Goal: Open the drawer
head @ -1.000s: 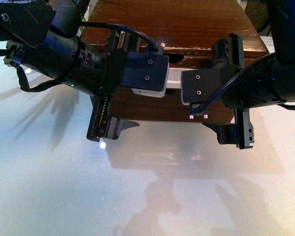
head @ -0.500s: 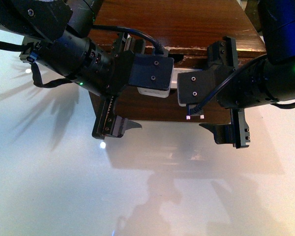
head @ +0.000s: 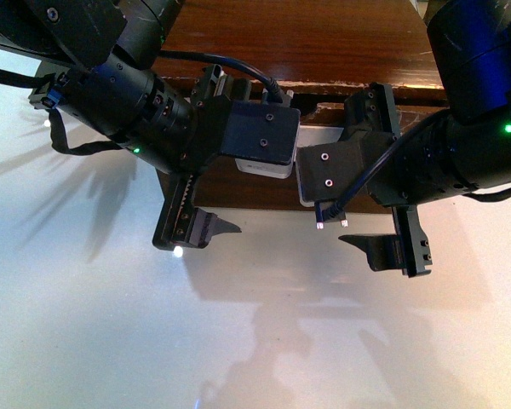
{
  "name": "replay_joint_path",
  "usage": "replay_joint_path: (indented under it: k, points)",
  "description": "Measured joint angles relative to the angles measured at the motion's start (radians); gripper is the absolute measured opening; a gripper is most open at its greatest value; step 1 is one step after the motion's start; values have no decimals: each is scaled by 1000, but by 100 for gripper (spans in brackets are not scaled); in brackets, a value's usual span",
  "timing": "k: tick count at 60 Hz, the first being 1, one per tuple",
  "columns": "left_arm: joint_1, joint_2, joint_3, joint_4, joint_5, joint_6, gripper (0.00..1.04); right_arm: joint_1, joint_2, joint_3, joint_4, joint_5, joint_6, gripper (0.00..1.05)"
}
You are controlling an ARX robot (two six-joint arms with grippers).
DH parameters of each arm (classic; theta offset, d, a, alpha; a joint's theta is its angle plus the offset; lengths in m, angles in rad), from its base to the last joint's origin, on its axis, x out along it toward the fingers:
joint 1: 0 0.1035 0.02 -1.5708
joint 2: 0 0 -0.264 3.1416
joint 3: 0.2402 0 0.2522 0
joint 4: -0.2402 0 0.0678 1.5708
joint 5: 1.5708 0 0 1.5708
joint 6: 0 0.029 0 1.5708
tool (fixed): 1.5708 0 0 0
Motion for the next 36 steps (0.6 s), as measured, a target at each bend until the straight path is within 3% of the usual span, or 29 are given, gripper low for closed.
replay_joint_path:
  k: [36]
  points:
    - [-23, -165, -295, 99, 55, -3, 96, 86, -174, -270, 60, -5, 10, 96]
